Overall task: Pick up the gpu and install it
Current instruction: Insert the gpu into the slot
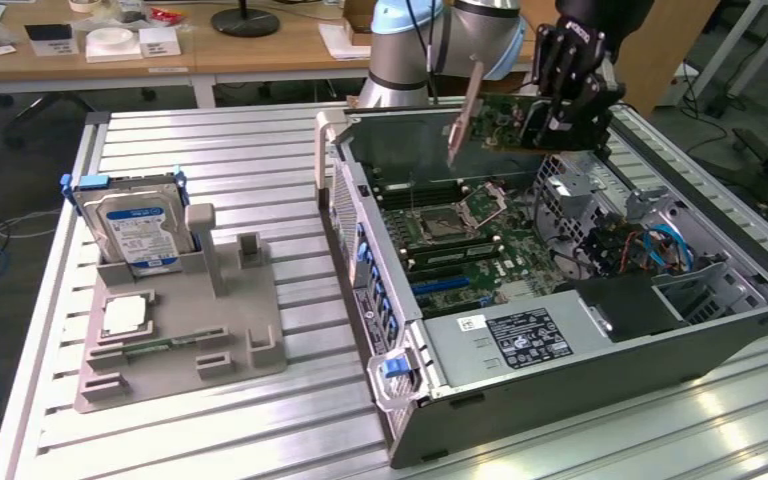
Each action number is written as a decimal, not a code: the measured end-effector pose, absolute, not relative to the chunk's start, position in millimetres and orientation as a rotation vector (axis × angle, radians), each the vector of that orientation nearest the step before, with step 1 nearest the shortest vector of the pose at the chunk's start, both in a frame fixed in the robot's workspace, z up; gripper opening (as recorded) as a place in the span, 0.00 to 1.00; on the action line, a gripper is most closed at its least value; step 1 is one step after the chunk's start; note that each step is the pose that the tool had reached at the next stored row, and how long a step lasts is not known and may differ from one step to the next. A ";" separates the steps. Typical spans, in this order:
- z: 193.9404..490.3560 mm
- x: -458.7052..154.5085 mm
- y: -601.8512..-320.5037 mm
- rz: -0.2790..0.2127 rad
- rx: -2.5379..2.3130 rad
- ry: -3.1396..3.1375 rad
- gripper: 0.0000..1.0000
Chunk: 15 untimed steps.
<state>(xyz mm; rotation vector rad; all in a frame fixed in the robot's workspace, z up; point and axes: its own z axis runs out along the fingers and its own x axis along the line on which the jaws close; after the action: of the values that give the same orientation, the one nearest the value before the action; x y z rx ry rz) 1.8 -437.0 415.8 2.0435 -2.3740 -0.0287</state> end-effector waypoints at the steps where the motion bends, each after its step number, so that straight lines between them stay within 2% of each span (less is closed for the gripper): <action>1: 415.4 1.7 -437.0 -0.026 2.046 -2.374 0.28; 8: 411.7 1.8 -437.1 -0.007 2.073 -2.373 0.28; 12: 410.3 1.7 -437.1 -0.050 2.103 -2.377 0.28; 15: 409.5 1.7 -437.0 -0.058 2.130 -2.357 0.28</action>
<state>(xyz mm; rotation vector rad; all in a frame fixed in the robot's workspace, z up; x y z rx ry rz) 1.7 -437.0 409.5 2.1302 -2.3575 -0.0582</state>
